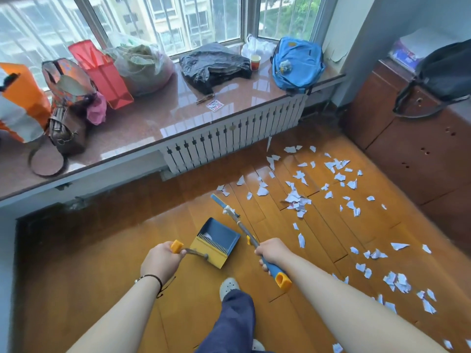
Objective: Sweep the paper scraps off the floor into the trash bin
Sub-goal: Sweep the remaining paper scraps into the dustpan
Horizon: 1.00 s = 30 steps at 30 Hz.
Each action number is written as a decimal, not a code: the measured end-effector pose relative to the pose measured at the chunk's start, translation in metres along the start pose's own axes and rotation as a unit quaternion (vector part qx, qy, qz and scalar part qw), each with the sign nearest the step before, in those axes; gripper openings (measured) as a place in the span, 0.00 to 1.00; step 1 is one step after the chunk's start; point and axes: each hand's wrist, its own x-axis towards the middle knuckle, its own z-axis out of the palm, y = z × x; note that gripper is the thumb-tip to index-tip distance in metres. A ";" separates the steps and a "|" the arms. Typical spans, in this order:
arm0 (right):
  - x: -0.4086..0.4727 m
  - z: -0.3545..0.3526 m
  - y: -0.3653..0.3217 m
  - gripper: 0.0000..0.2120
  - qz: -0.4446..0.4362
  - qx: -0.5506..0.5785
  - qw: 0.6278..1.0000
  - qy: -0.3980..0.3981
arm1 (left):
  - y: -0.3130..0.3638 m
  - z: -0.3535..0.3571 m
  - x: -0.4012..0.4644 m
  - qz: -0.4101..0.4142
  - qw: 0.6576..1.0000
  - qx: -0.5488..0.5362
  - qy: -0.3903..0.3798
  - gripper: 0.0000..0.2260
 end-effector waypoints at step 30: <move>0.196 -0.091 -0.266 0.11 0.017 -0.073 0.994 0.077 | 0.143 -0.069 0.226 -0.119 0.992 -0.025 -0.023 0.13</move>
